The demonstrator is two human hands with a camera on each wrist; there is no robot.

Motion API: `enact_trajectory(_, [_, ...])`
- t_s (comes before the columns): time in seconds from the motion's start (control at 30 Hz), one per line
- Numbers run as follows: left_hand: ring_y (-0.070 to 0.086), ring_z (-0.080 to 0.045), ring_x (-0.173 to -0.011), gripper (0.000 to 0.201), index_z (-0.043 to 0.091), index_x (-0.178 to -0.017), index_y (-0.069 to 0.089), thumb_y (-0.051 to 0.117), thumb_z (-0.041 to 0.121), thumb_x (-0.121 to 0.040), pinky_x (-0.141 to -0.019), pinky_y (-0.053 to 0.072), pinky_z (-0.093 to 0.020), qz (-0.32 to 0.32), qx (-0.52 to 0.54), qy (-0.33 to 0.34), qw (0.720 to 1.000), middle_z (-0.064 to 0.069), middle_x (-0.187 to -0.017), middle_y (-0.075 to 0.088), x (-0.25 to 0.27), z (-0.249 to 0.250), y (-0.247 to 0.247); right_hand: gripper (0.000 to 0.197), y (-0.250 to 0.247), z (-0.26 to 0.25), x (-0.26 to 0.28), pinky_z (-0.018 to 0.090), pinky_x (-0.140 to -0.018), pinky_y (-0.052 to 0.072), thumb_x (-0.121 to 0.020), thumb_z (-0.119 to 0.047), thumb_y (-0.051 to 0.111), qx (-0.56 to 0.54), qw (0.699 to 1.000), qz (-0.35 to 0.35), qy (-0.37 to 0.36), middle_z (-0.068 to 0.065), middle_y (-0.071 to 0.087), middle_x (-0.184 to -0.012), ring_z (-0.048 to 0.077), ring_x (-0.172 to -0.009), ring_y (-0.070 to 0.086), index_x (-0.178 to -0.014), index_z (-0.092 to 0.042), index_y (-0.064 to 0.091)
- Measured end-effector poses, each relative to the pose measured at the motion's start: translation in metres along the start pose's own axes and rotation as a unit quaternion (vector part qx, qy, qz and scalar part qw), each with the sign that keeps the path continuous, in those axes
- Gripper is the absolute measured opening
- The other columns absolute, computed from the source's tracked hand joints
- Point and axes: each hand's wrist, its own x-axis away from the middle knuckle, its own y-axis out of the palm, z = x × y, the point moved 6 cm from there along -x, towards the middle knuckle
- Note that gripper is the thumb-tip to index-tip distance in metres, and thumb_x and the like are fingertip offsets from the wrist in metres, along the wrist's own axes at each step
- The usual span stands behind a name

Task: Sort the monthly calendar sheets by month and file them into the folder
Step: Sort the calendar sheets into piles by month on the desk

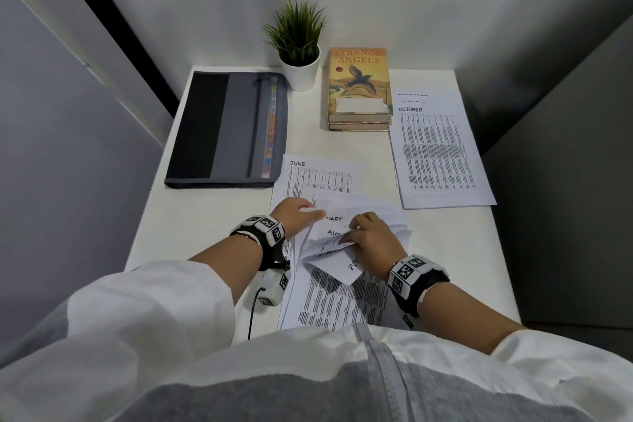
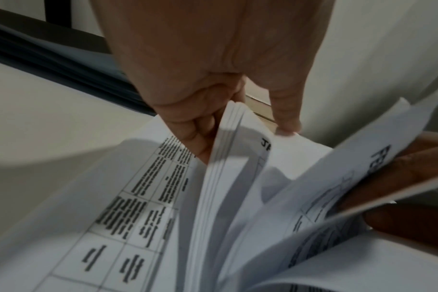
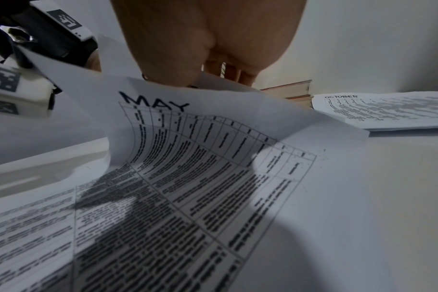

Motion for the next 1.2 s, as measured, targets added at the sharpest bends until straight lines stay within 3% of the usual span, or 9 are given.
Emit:
enact_trajectory(0.13, [0.059,-0.026,-0.106,0.029,0.005,-0.104,0.069,0.059,0.031,-0.093,-0.085,0.041,-0.028,-0.005,-0.024,0.008,1.0,-0.008,-0.107,0.064,-0.0008,-0.0004,-0.0021,0.018,0.0014,0.0008,-0.0005,0.03,-0.065,0.038,-0.087,-0.009,0.061,-0.024,0.999,-0.023,0.021,0.009,0.054,-0.102,0.03,-0.09,0.054,-0.1,-0.009,0.074])
enact_trajectory(0.3, [0.05,-0.023,-0.127,0.052,0.007,-0.13,0.058,0.069,0.034,-0.087,-0.098,0.037,-0.027,0.006,-0.029,-0.004,1.0,-0.008,-0.138,0.054,-0.0009,-0.0018,-0.0013,0.016,-0.0002,0.0008,0.0002,0.039,-0.083,0.051,-0.084,-0.006,0.065,-0.05,0.999,-0.01,0.017,0.016,0.046,-0.136,0.03,-0.097,0.058,-0.098,-0.006,0.074])
enact_trajectory(0.4, [0.06,-0.021,-0.108,0.04,0.01,-0.113,0.067,0.076,0.032,-0.081,-0.088,0.044,-0.025,0.007,-0.017,0.004,1.0,-0.006,-0.118,0.064,-0.0024,0.001,0.001,0.016,-0.0001,-0.0009,0.0004,0.04,-0.087,0.046,-0.084,-0.007,0.066,-0.03,0.999,-0.003,0.013,0.015,0.056,-0.121,0.034,-0.104,0.052,-0.098,-0.008,0.075])
enact_trajectory(0.53, [0.061,-0.017,-0.092,0.03,0.007,-0.103,0.071,0.066,0.033,-0.089,-0.077,0.042,-0.024,0.002,-0.003,0.025,1.0,-0.006,-0.105,0.068,-0.0006,0.003,-0.0009,0.013,-0.0032,-0.0043,-0.0001,0.041,-0.072,0.047,-0.082,-0.006,0.067,-0.028,1.0,0.012,0.004,0.012,0.059,-0.092,0.034,-0.092,0.053,-0.092,-0.008,0.075])
enact_trajectory(0.67, [0.062,-0.022,-0.093,0.028,0.002,-0.101,0.071,0.062,0.027,-0.091,-0.076,0.043,-0.025,-0.004,-0.023,0.032,0.999,-0.008,-0.102,0.07,0.0002,0.0013,-0.0038,0.012,-0.0057,-0.0039,-0.0003,0.038,-0.065,0.049,-0.081,-0.006,0.066,-0.061,0.998,0.003,0.009,0.014,0.055,-0.099,0.032,-0.081,0.058,-0.09,-0.007,0.075])
enact_trajectory(0.8, [0.058,-0.009,-0.068,0.024,0.006,-0.088,0.072,0.072,0.029,-0.084,-0.055,0.038,-0.017,0.006,-0.023,0.035,0.999,-0.005,-0.082,0.068,-0.0018,0.0039,-0.0027,0.01,-0.0071,-0.0067,0.0008,0.041,-0.076,0.053,-0.076,-0.005,0.074,-0.065,0.998,0.016,-0.003,0.021,0.057,-0.122,0.035,-0.087,0.062,-0.085,-0.006,0.076])
enact_trajectory(0.9, [0.053,-0.004,-0.058,0.02,0.012,-0.077,0.07,0.08,0.029,-0.078,-0.051,0.036,-0.013,0.009,-0.002,0.029,1.0,0.004,-0.068,0.062,-0.0017,0.0048,0.0006,0.011,-0.0052,-0.0056,-0.0001,0.041,-0.078,0.049,-0.078,-0.006,0.073,-0.052,0.998,0.017,0.002,0.019,0.059,-0.113,0.037,-0.092,0.058,-0.088,-0.007,0.076])
enact_trajectory(1.1, [0.058,-0.014,-0.092,0.029,0.006,-0.102,0.072,0.062,0.032,-0.092,-0.082,0.04,-0.024,0.0,-0.019,0.038,0.999,-0.004,-0.103,0.068,0.0006,0.0026,-0.0025,0.011,-0.0042,-0.0041,0.0001,0.04,-0.07,0.045,-0.081,-0.012,0.071,-0.038,0.999,0.012,0.007,0.013,0.055,-0.092,0.033,-0.088,0.052,-0.09,-0.01,0.076])
enact_trajectory(1.2, [0.061,-0.017,-0.09,0.027,0.006,-0.098,0.072,0.064,0.03,-0.09,-0.076,0.04,-0.023,0.0,-0.02,0.041,0.999,-0.006,-0.101,0.069,0.0006,0.0032,-0.0026,0.012,-0.0022,-0.0011,0.0001,0.039,-0.068,0.048,-0.084,-0.014,0.067,-0.057,0.998,-0.008,0.024,0.011,0.051,-0.098,0.031,-0.086,0.053,-0.093,-0.01,0.075])
